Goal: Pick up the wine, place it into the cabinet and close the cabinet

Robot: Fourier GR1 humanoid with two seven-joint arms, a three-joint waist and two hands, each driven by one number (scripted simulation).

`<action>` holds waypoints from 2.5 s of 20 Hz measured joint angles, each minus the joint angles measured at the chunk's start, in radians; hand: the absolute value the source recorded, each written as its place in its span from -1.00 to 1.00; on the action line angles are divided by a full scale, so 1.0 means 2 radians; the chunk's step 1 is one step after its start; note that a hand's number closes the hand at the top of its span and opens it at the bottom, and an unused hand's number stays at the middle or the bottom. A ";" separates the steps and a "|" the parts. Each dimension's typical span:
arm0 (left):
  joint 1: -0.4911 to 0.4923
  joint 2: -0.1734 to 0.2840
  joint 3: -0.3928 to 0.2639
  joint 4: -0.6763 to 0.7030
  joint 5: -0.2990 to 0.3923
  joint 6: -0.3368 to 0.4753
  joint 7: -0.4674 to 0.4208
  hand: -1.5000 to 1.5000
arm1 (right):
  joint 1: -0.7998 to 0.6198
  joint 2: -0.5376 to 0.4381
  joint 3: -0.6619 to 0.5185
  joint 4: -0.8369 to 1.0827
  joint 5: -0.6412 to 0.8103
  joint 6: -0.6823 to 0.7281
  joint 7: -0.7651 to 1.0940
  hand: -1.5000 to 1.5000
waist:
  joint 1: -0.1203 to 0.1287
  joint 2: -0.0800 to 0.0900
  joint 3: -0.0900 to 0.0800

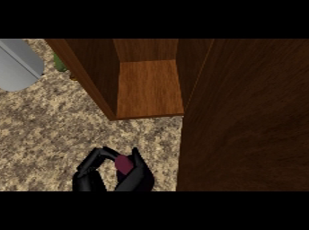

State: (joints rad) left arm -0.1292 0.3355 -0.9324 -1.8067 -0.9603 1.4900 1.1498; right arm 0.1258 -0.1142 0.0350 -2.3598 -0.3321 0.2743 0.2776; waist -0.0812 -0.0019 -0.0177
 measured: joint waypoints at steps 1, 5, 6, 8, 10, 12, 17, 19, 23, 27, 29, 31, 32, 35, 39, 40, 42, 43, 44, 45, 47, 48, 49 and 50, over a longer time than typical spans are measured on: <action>-0.003 0.008 -0.015 -0.013 0.003 0.000 -0.002 1.00 | 0.000 0.001 0.001 0.000 0.000 -0.001 0.001 -1.00 | 0.001 0.000 0.000; -0.020 0.043 -0.062 -0.069 0.017 0.001 -0.007 1.00 | -0.003 0.003 0.003 0.000 -0.001 -0.001 0.002 -1.00 | 0.005 0.002 0.000; -0.022 0.049 -0.071 -0.080 0.019 0.001 -0.009 1.00 | -0.001 0.003 0.005 0.000 -0.002 0.000 0.001 -1.00 | 0.005 0.002 0.000; -0.029 0.059 -0.086 -0.102 0.025 0.001 -0.013 1.00 | 0.000 0.003 0.004 0.000 -0.002 0.000 0.002 -1.00 | 0.007 0.003 0.000; -0.037 0.069 -0.094 -0.123 0.032 0.001 -0.015 1.00 | -0.001 0.004 0.004 0.000 -0.002 -0.002 0.004 -1.00 | 0.008 0.004 0.000; -0.047 0.075 -0.100 -0.141 0.039 0.001 -0.017 1.00 | 0.000 0.004 0.006 -0.001 -0.003 -0.002 0.004 -1.00 | 0.009 0.005 0.000; -0.064 0.095 -0.114 -0.172 0.055 0.001 -0.026 1.00 | -0.004 0.002 0.000 -0.001 -0.003 -0.007 0.009 -1.00 | 0.012 0.007 0.001; -0.067 0.096 -0.117 -0.178 0.059 0.001 -0.032 1.00 | 0.001 0.002 -0.002 -0.001 -0.003 -0.005 0.006 -1.00 | 0.012 0.007 0.002; -0.089 0.102 -0.113 -0.186 0.079 0.001 -0.036 1.00 | -0.002 0.001 -0.006 -0.001 -0.003 -0.009 0.007 -1.00 | 0.012 0.008 0.003; -0.113 0.096 -0.107 -0.177 0.100 0.001 -0.040 1.00 | -0.003 -0.001 -0.009 -0.002 -0.003 -0.008 0.006 -1.00 | 0.011 0.008 0.003; -0.130 0.087 -0.101 -0.165 0.113 0.000 -0.040 1.00 | -0.005 -0.003 -0.012 -0.002 -0.004 -0.008 0.007 -1.00 | 0.010 0.009 0.004; -0.144 0.082 -0.097 -0.156 0.125 0.000 -0.042 1.00 | -0.007 -0.003 -0.014 0.000 -0.004 -0.008 0.005 -1.00 | 0.010 0.010 0.004; -0.149 0.080 -0.096 -0.154 0.131 0.000 -0.043 1.00 | -0.007 -0.002 -0.015 -0.001 -0.004 -0.009 0.006 -1.00 | 0.009 0.010 0.004; -0.177 0.072 -0.087 -0.139 0.154 0.000 -0.043 1.00 | -0.010 -0.006 -0.021 -0.001 -0.004 -0.010 0.008 -1.00 | 0.008 0.010 0.005; -0.202 0.059 -0.076 -0.116 0.183 -0.001 -0.043 1.00 | -0.012 -0.008 -0.029 0.000 -0.007 -0.009 0.007 -1.00 | 0.005 0.012 0.005; -0.208 0.053 -0.077 -0.104 0.188 0.000 -0.046 1.00 | -0.010 -0.009 -0.030 0.000 -0.007 -0.007 0.006 -1.00 | 0.005 0.012 0.005; -0.221 0.048 -0.072 -0.084 0.200 0.000 -0.048 1.00 | -0.013 -0.013 -0.036 0.000 -0.008 -0.006 0.008 -1.00 | 0.004 0.012 0.005; -0.231 0.042 -0.071 -0.069 0.207 0.000 -0.049 1.00 | -0.013 -0.013 -0.036 0.000 -0.008 -0.005 0.007 -1.00 | 0.003 0.012 0.005; -0.237 0.041 -0.069 -0.060 0.212 0.000 -0.052 1.00 | -0.016 -0.017 -0.042 0.002 -0.011 -0.002 0.008 -1.00 | 0.004 0.013 0.005; -0.244 0.038 -0.068 -0.049 0.217 0.000 -0.054 1.00 | -0.018 -0.017 -0.043 0.003 -0.012 -0.002 0.007 -1.00 | 0.004 0.013 0.006; -0.257 0.034 -0.068 -0.022 0.227 0.000 -0.059 1.00 | -0.015 -0.017 -0.043 0.002 -0.012 0.001 0.004 -1.00 | 0.002 0.013 0.006; -0.260 0.038 -0.068 -0.015 0.232 0.000 -0.062 1.00 | -0.014 -0.016 -0.045 0.002 -0.012 0.001 0.002 -1.00 | 0.003 0.013 0.006; -0.268 0.038 -0.068 -0.003 0.239 0.000 -0.063 1.00 | -0.013 -0.017 -0.047 0.002 -0.013 0.003 0.000 -1.00 | 0.001 0.013 0.006; -0.269 0.037 -0.070 0.003 0.242 0.001 -0.067 1.00 | -0.016 -0.019 -0.052 0.003 -0.014 0.003 0.000 -1.00 | 0.003 0.013 0.006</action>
State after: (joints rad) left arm -0.6663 0.4089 -1.0715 -1.8003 -0.4753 1.4914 1.0156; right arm 0.0929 -0.1513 -0.0685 -2.3532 -0.3603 0.2797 0.2771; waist -0.0755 0.0244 -0.0059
